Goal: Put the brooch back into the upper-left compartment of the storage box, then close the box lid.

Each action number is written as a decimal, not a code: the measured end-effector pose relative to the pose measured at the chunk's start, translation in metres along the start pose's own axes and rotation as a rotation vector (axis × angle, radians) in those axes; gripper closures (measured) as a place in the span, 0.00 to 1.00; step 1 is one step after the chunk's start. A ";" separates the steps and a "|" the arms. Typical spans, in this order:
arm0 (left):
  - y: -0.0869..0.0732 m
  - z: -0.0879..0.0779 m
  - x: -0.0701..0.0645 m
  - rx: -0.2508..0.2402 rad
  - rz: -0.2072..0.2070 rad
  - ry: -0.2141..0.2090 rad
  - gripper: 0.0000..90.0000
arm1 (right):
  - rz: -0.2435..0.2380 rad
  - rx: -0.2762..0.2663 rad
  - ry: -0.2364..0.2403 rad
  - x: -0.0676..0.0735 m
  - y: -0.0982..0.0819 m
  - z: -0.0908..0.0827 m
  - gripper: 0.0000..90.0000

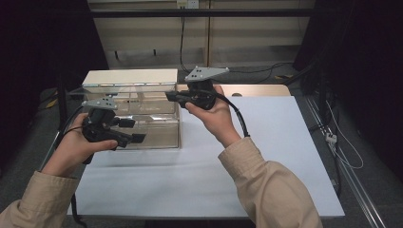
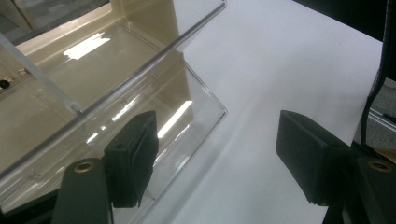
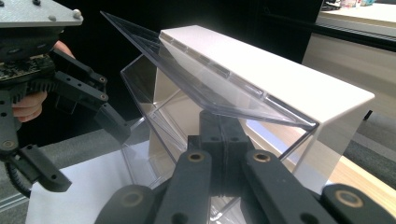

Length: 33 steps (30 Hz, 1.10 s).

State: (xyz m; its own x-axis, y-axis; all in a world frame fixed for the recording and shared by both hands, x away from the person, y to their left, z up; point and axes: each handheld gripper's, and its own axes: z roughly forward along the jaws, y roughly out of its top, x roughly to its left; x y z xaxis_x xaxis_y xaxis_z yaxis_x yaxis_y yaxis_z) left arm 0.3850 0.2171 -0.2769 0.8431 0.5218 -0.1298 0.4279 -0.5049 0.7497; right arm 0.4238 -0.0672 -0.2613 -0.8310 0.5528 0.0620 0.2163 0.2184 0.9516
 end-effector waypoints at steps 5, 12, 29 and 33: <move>-0.005 0.004 -0.001 0.003 -0.001 -0.010 0.30 | 0.005 0.001 0.002 0.000 -0.004 0.000 1.00; -0.011 0.009 -0.003 0.001 0.004 -0.016 0.25 | 0.007 0.010 0.000 -0.001 -0.008 0.000 1.00; -0.024 0.021 -0.007 -0.008 0.006 -0.036 0.23 | 0.010 0.014 -0.003 -0.004 -0.019 0.000 1.00; -0.026 0.023 -0.007 -0.008 0.009 -0.032 0.23 | 0.008 0.019 -0.002 -0.003 -0.022 0.000 1.00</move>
State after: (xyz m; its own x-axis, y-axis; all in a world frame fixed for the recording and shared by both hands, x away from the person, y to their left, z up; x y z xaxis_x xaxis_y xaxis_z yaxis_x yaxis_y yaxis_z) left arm 0.3755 0.2112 -0.3107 0.8569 0.4950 -0.1435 0.4178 -0.5042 0.7558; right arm 0.4214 -0.0738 -0.2822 -0.8281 0.5564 0.0686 0.2324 0.2295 0.9452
